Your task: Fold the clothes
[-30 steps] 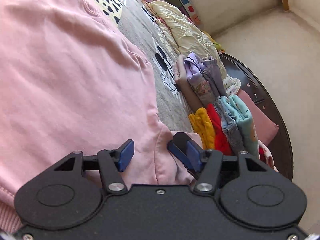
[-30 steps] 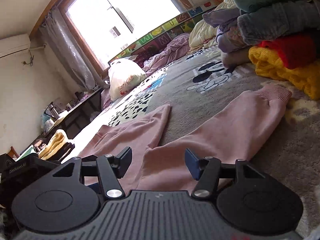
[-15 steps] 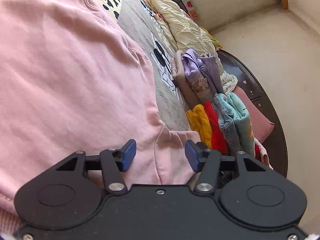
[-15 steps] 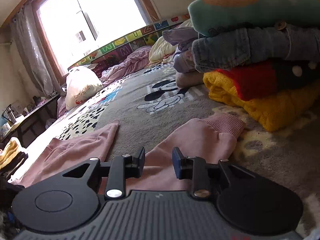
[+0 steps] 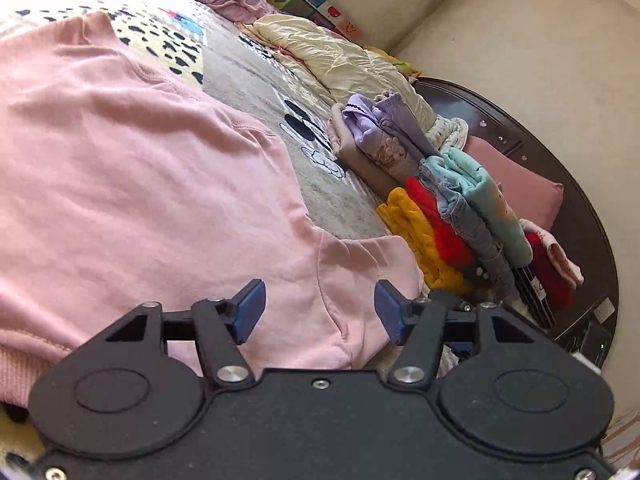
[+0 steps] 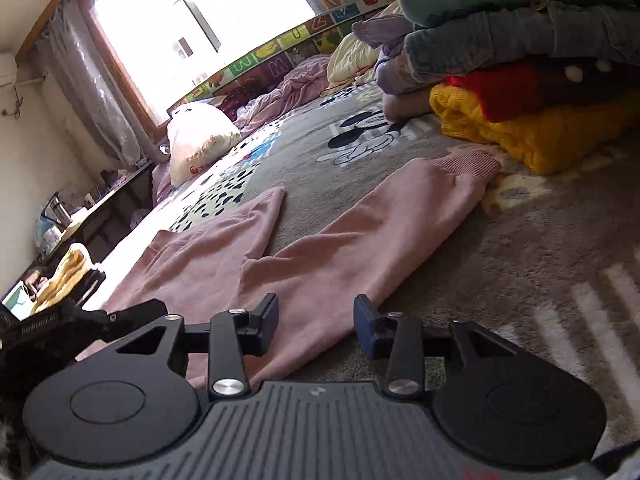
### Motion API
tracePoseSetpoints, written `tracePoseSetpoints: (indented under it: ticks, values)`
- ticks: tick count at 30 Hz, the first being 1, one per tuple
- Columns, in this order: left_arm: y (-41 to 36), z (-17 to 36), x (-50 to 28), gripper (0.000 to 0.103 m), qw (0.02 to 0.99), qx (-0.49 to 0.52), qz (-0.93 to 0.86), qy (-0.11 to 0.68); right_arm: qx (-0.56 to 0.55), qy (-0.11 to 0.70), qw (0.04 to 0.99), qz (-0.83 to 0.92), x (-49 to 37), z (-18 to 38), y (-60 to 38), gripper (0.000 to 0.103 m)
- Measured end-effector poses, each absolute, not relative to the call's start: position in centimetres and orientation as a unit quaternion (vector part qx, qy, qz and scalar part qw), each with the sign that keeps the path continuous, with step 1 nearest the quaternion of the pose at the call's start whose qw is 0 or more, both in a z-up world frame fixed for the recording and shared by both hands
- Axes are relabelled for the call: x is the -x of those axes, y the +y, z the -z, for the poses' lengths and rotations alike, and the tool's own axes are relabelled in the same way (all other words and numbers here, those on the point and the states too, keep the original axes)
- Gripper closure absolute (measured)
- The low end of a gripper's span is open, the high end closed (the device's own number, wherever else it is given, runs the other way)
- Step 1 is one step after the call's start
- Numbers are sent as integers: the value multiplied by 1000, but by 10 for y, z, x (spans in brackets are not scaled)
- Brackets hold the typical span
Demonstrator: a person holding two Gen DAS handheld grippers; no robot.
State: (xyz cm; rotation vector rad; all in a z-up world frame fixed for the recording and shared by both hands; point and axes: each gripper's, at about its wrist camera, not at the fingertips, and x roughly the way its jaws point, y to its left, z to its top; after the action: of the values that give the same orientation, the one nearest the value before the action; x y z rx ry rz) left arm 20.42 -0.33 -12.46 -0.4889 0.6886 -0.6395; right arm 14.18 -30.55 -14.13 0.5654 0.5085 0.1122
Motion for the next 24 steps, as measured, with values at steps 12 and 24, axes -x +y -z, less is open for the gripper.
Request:
tracePoseSetpoints:
  ticks: [12,24]
  values:
    - [-95,141,-75,43,897,-279,281,196,-438,222,871,-8,-168,185,-363,31]
    - [-127,164,-82,47,881,-410,185,145,-463,200,863,-20,-187,192,-375,37]
